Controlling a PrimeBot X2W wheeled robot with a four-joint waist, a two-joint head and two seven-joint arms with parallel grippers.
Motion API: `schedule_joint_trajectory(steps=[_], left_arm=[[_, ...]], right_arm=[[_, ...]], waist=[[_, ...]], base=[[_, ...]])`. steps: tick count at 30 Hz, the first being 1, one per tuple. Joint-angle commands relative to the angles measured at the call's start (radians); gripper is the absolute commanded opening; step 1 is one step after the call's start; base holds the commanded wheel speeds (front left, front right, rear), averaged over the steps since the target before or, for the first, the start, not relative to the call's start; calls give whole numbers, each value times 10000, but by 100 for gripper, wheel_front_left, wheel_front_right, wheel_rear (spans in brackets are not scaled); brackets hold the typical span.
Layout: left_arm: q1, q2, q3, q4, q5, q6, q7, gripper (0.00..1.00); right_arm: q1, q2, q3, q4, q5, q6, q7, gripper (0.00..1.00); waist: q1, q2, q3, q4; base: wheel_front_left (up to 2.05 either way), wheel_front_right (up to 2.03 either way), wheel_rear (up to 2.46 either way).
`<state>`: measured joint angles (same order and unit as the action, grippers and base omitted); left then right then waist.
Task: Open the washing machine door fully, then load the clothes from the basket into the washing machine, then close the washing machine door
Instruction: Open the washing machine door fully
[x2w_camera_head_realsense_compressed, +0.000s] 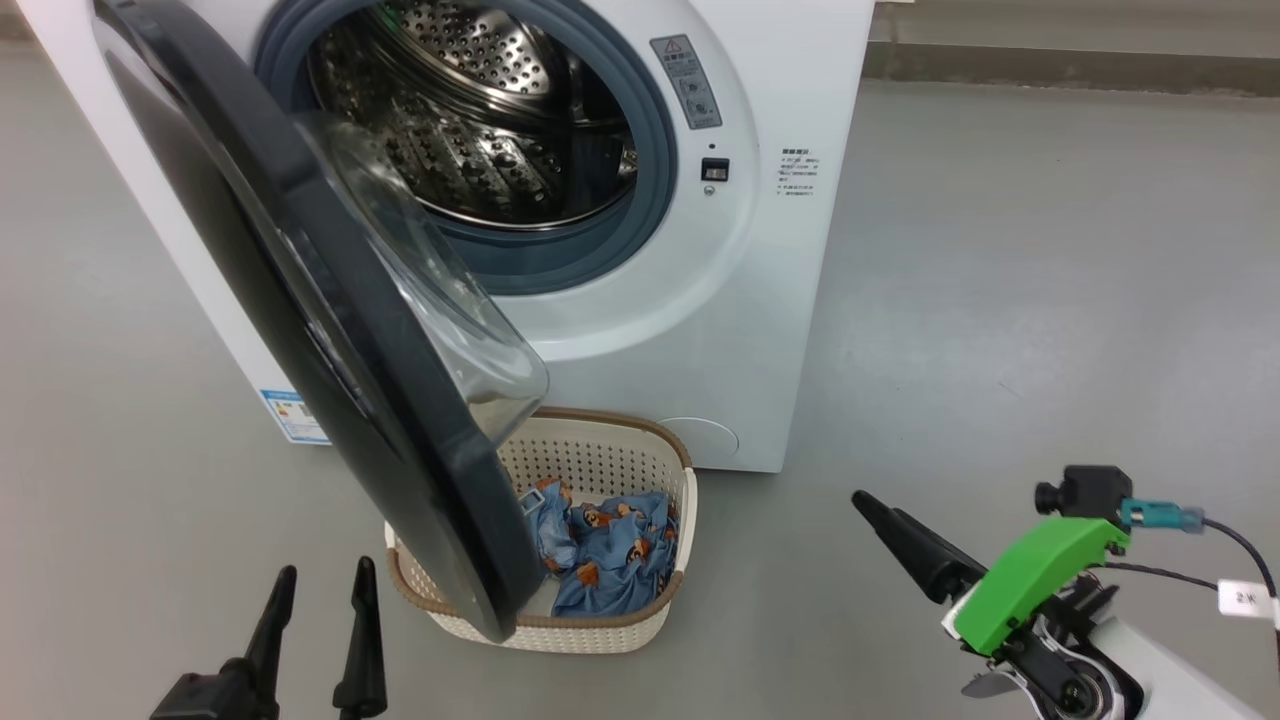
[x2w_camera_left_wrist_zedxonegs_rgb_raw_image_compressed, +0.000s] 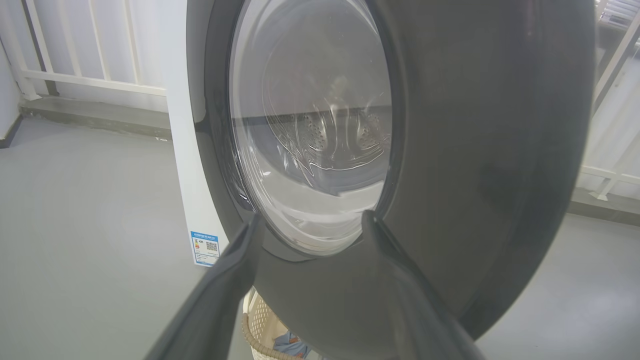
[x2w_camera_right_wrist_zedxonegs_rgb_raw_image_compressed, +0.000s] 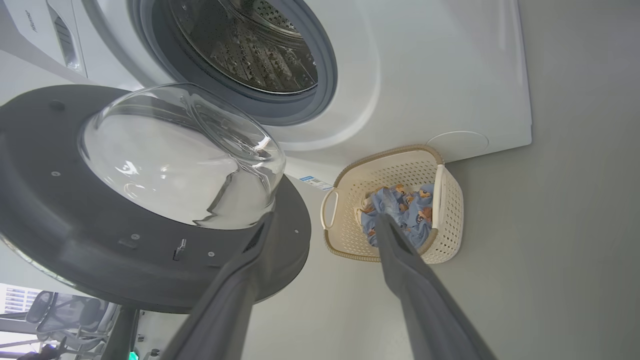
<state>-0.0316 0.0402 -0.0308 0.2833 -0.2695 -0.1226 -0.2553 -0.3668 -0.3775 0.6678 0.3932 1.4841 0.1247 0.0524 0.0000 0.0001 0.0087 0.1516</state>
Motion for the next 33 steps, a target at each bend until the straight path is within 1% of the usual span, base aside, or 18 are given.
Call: schedule_joint_trajectory(steps=[1, 2, 3, 9, 11, 13, 15, 18, 22, 26, 30, 33], left_arm=[[-78, 100, 375, -288, 95, -38, -65, 100], [-66, 100, 396, -296, 96, -40, -65, 100], [-66, 100, 396, -296, 96, -40, -65, 100], [-18, 100, 471, -336, 99, -49, -65, 100], [4, 100, 481, -351, 107, -51, -65, 100], [22, 100, 488, -360, 114, -52, -65, 100], [35, 100, 509, -381, 113, -53, -65, 100], [40, 100, 524, -406, 109, -54, -65, 100], [30, 100, 524, -415, 113, -55, -65, 100], [21, 100, 522, -427, 118, -56, -65, 100], [-9, 100, 535, -422, 122, -56, -65, 100], [-30, 100, 546, -421, 126, -56, -65, 100]], right_arm=[[214, -292, 131, -120, -213, 60, -596, 100], [283, -375, 180, -76, -279, 60, -848, 100], [283, -375, 180, -76, -279, 60, -848, 100], [495, -786, 743, 391, -996, 60, -2589, 100], [488, -877, 891, 658, -1338, 60, -2937, 100], [495, -867, 804, 864, -1614, 60, -3098, 100], [482, -825, 271, 982, -2127, 60, -3131, 100], [702, -623, -724, 931, -3445, 60, -3137, 100], [1144, -242, -2041, 570, -5075, 60, -3139, 100], [1583, 125, -3144, 40, -6515, 60, -3140, 100], [1941, 474, -3993, -538, -7533, 60, -3141, 100], [2153, 685, -4460, -838, -8051, 60, -3141, 100]], waist=[[0, -1, -29, -58], [0, -1, -28, -75], [0, -1, -28, -75], [0, -1, -34, -156], [0, -1, -48, -174], [0, -1, -59, -187], [0, -1, -52, -214], [0, -1, -40, -232], [0, -1, -40, -226], [0, -1, -45, -204], [0, -1, -37, -174], [0, -1, -29, -148]], base=[[0, 0, 0], [0, 0, 0], [0, 0, 0], [0, 0, 0], [0, 0, 0], [0, 0, 0], [0, 0, 0], [0, 0, 0], [0, 0, 0], [0, 0, 0], [0, 0, 0], [0, 0, 0]])
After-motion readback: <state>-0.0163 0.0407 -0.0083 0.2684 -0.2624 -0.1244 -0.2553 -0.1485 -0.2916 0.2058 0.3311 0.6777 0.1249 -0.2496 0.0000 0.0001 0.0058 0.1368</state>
